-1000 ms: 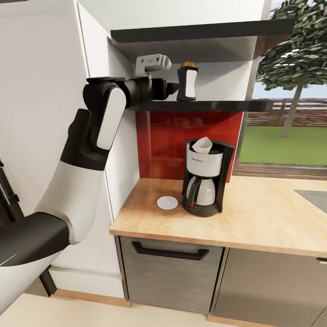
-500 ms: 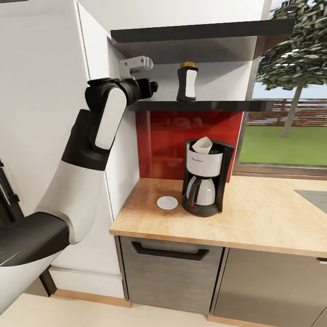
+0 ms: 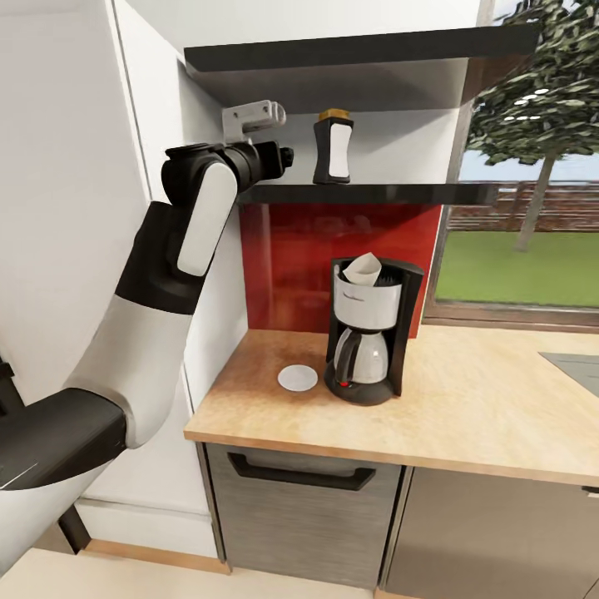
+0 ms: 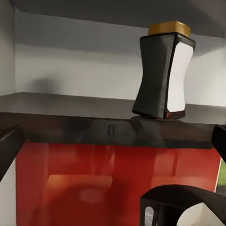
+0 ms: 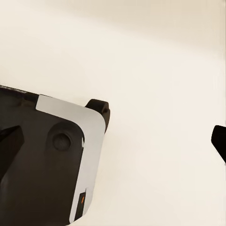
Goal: Set up a coffee station on the kitchen countertop: keep the coffee maker on the countertop, move the bottle of coffee from the kitchen shelf to the counter next to the coffee maker, place a paper coffee filter on top of the coffee maker, put the saucer next to the coffee maker with the coffee cup on the saucer, and place the electric kettle next to the coffee maker.
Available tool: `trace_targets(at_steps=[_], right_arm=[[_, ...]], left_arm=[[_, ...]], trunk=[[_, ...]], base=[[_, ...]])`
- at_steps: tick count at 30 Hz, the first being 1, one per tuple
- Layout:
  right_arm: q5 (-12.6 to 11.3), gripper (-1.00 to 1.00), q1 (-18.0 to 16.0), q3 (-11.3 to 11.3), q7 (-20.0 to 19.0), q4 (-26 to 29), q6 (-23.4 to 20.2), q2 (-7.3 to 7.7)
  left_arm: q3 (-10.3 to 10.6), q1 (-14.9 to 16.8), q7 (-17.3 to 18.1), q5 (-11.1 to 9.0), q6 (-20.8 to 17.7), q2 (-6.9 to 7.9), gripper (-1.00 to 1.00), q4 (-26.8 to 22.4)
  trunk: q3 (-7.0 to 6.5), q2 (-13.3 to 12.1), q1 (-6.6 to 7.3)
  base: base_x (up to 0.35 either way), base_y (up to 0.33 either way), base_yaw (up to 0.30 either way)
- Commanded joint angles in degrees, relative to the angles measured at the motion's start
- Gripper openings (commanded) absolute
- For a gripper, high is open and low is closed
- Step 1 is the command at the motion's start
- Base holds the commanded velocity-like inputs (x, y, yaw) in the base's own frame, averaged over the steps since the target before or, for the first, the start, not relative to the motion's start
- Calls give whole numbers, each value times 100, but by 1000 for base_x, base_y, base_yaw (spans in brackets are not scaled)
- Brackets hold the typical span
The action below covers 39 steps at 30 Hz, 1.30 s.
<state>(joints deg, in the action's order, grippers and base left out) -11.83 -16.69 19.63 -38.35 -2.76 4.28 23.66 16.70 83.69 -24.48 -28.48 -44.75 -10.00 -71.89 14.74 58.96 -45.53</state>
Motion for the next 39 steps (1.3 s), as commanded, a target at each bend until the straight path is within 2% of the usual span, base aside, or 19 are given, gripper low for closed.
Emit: trace_targets(at_steps=[1,15,20,21,26,27,32,39], right_arm=[[-48,100,-10,50,-24,-23,45,-2],[-48,100,-1,48,-16,-23,46,-98],[-48,100,-1,49,-15,-23,46,-103],[-48,100,-1,49,-15,-23,46,-103],[-48,100,-1,49,-15,-23,46,-101],[-48,100,-1,46,-15,-23,46,-101],[-48,100,-1,47,-15,-23,46,-104],[-48,100,-1,49,-15,-23,46,-104]], left_arm=[[6,7,-56,-60,-9,0,100,-4],[45,14,-57,-76,-9,0,100,-178],[51,177,-57,-136,-15,0,100,146],[52,311,-57,-150,-12,0,100,337],[52,572,-53,-198,-7,0,100,815],[53,722,-44,-282,102,0,100,1149],[53,785,-21,-318,299,0,100,1239],[59,796,-14,-324,345,0,100,1146]], trunk=[[8,6,-2],[8,6,-2],[8,6,-2],[8,6,-2],[8,6,-2],[8,6,-2],[8,6,-2],[8,6,-2]], base=[[114,-87,0],[79,-60,0],[8,-6,0],[3,-2,0],[1,-1,0],[0,0,0],[0,0,0],[0,-26,0]])
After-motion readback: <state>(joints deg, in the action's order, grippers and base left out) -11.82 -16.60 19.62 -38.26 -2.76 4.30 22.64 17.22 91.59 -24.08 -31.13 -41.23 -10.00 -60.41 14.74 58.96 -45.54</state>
